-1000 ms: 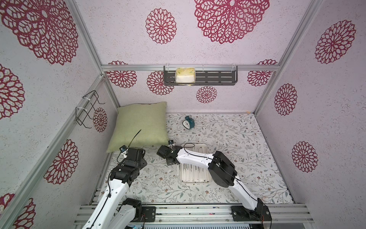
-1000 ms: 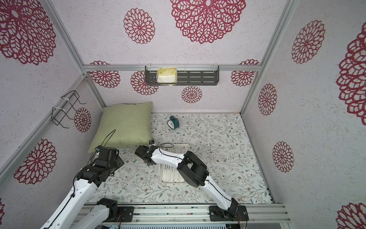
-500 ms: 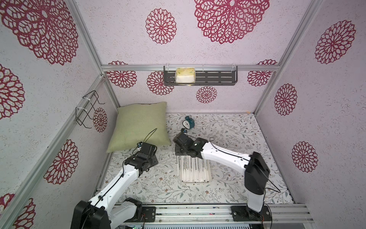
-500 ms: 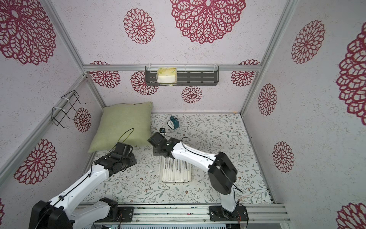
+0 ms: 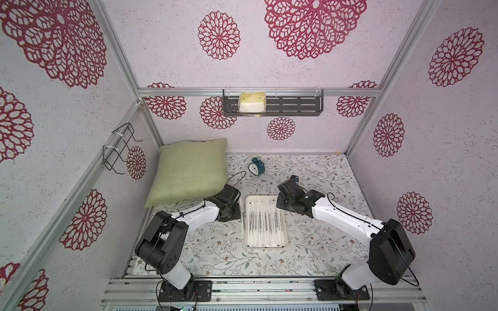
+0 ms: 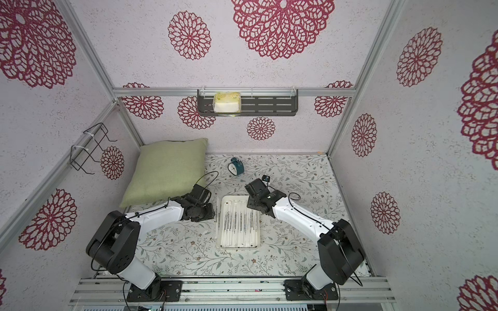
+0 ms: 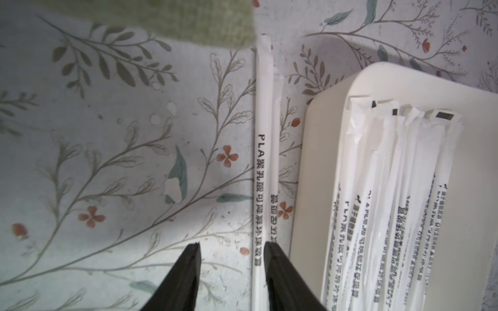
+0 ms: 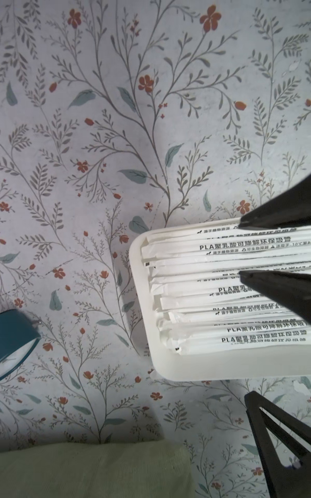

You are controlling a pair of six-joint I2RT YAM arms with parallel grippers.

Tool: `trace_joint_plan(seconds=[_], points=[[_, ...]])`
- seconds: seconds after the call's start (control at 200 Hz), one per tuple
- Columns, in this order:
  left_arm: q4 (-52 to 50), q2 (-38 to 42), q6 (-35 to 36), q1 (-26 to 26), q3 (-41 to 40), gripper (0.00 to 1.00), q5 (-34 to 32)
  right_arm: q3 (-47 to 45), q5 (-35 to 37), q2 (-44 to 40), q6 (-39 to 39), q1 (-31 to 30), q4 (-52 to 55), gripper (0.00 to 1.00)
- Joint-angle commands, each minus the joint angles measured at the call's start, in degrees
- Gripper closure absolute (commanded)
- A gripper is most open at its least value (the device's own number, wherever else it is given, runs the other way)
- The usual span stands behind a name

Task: Put the straws into the storage box
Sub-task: Pick up the straw from the center of the board, then adjust the storage box at the center of the board.

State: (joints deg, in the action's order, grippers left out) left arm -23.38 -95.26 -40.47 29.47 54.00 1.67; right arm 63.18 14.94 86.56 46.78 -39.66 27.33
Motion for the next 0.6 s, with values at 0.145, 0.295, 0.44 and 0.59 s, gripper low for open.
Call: trace_joint_plan(seconds=[0.145, 0.295, 0.44, 0.59], points=[[-0.2, -5.8, 2.1, 0.5, 3.6, 0.58, 0.9, -1.9, -4.6, -0.6, -6.3, 3.9, -0.9, 0.56], [-0.5, -7.7, 2.8, 0.5, 4.0, 0.59, -0.3, -3.3, -6.9, 1.1, -8.6, 4.6, -1.8, 0.53], [-1.7, -9.0, 3.3, 0.6, 4.4, 0.61, -1.6, -4.6, -9.7, 3.5, -9.4, 5.2, -4.3, 0.52], [-4.2, -9.6, 4.2, 0.6, 4.7, 0.66, -4.0, -5.0, -10.6, 5.1, -9.8, 5.2, -5.8, 0.53]])
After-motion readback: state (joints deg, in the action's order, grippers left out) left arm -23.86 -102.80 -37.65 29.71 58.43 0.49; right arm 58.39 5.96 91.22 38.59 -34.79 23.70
